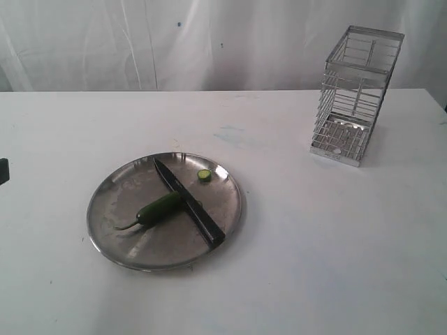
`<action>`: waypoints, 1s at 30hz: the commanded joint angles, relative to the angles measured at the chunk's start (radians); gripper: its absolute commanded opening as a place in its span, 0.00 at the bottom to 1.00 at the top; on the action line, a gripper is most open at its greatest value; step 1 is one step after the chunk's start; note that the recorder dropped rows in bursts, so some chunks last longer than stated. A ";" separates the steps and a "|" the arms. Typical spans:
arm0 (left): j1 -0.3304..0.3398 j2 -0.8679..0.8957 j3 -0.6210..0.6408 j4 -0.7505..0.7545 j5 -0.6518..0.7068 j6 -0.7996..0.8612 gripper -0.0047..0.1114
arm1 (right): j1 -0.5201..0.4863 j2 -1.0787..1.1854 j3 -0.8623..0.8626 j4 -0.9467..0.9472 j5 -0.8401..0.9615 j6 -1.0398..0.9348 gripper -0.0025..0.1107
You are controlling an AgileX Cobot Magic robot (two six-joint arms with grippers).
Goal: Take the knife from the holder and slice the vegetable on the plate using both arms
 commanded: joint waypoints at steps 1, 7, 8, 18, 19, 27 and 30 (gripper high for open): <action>0.001 -0.023 0.007 -0.020 0.008 -0.009 0.04 | -0.008 -0.263 0.051 0.004 0.089 -0.009 0.02; 0.001 -0.023 0.007 -0.020 0.013 -0.009 0.04 | -0.008 -0.497 0.051 -0.006 0.166 -0.009 0.02; 0.001 -0.023 0.007 -0.020 0.013 -0.009 0.04 | -0.008 -0.535 0.051 -0.090 0.097 -0.009 0.02; 0.001 -0.023 0.008 -0.020 0.024 -0.009 0.04 | -0.218 -0.564 0.310 -0.328 -0.223 0.113 0.02; 0.001 -0.023 0.008 -0.020 0.024 -0.009 0.04 | -0.207 -0.564 0.348 -0.360 -0.203 0.150 0.02; 0.001 -0.023 0.008 -0.020 0.024 -0.009 0.04 | -0.115 -0.564 0.449 -0.421 0.131 0.267 0.02; 0.001 -0.023 0.008 -0.020 0.024 -0.009 0.04 | -0.115 -0.564 0.449 -0.419 0.144 0.268 0.02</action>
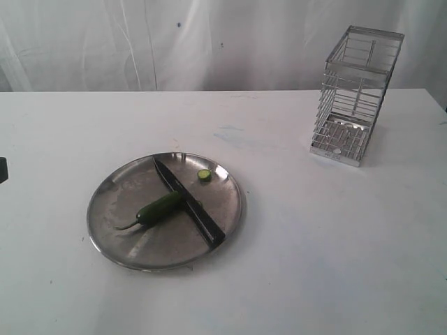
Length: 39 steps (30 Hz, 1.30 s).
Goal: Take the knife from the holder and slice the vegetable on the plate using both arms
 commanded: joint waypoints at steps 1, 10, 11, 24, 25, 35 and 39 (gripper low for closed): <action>0.001 -0.009 0.008 -0.020 0.010 -0.009 0.04 | 0.007 -0.003 0.002 -0.011 0.037 0.008 0.02; 0.001 -0.009 0.008 -0.020 0.010 -0.009 0.04 | 0.007 -0.003 0.002 -0.011 0.037 0.008 0.02; 0.001 -0.009 0.008 -0.020 0.010 -0.009 0.04 | 0.007 -0.003 0.002 -0.011 0.037 0.008 0.02; 0.066 0.013 0.008 -0.020 0.037 -0.009 0.04 | 0.007 -0.003 0.002 -0.011 0.037 0.008 0.02; 0.092 -0.004 0.008 -0.020 0.055 -0.009 0.04 | 0.007 -0.003 0.002 -0.011 0.037 0.008 0.02; 0.277 -0.450 0.008 -0.020 0.054 -0.009 0.04 | 0.007 -0.003 0.002 -0.011 0.037 0.008 0.02; 0.293 -0.570 0.008 -0.020 0.039 -0.009 0.04 | 0.007 -0.003 0.002 -0.011 0.037 0.008 0.02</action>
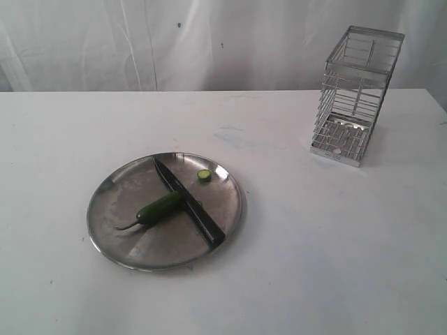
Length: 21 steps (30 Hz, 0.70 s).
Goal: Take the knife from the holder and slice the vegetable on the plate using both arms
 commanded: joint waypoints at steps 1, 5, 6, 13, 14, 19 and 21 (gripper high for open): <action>0.016 -0.124 0.005 -0.020 -0.013 -0.009 0.04 | 0.002 -0.003 0.002 -0.011 0.000 0.005 0.02; 0.016 -0.157 0.005 -0.020 -0.013 0.003 0.04 | 0.002 -0.003 0.002 -0.011 0.000 0.005 0.02; 0.016 -0.157 0.007 -0.020 -0.010 0.021 0.04 | 0.002 -0.003 0.002 -0.011 0.000 0.005 0.02; 0.013 -0.167 -0.017 1.081 0.590 -0.582 0.04 | 0.002 -0.003 0.002 -0.011 0.000 0.005 0.02; 0.013 -0.167 -0.020 1.220 0.713 -0.926 0.04 | 0.002 -0.003 0.002 -0.011 0.000 0.005 0.02; 0.015 -0.170 0.064 1.644 0.989 -1.837 0.04 | 0.002 -0.003 0.002 -0.010 0.000 0.005 0.02; 0.022 -0.181 0.131 1.678 0.806 -1.839 0.04 | 0.002 -0.003 0.002 -0.010 0.000 0.005 0.02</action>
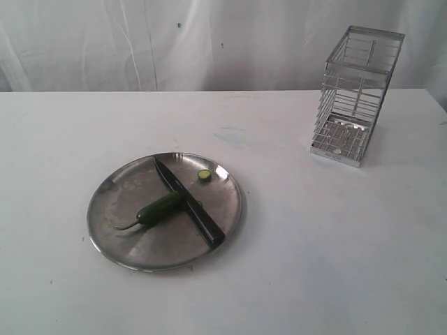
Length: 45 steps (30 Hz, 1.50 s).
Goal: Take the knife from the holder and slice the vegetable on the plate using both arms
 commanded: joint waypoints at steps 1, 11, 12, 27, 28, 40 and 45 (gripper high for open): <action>0.016 -0.031 0.123 0.199 -0.217 -0.284 0.04 | 0.002 -0.003 0.002 -0.010 -0.001 0.005 0.02; 0.083 -0.108 0.428 0.206 -0.403 -0.285 0.04 | 0.002 -0.003 0.002 -0.010 -0.001 0.005 0.02; 0.081 -0.108 0.435 0.204 -0.333 -0.285 0.04 | 0.002 -0.003 0.002 -0.010 -0.001 0.005 0.02; 0.070 -0.108 0.435 0.201 -0.219 0.182 0.04 | 0.002 -0.003 0.002 -0.010 -0.001 0.005 0.02; 0.070 -0.108 0.435 0.201 -0.219 0.178 0.04 | 0.002 -0.003 0.002 -0.010 -0.001 0.005 0.02; 0.072 -0.108 0.435 0.033 -0.239 -0.104 0.04 | 0.002 -0.003 0.002 -0.012 -0.001 0.005 0.02; 0.072 -0.108 0.435 0.033 -0.239 0.015 0.04 | 0.002 -0.003 0.002 -0.012 -0.001 0.005 0.02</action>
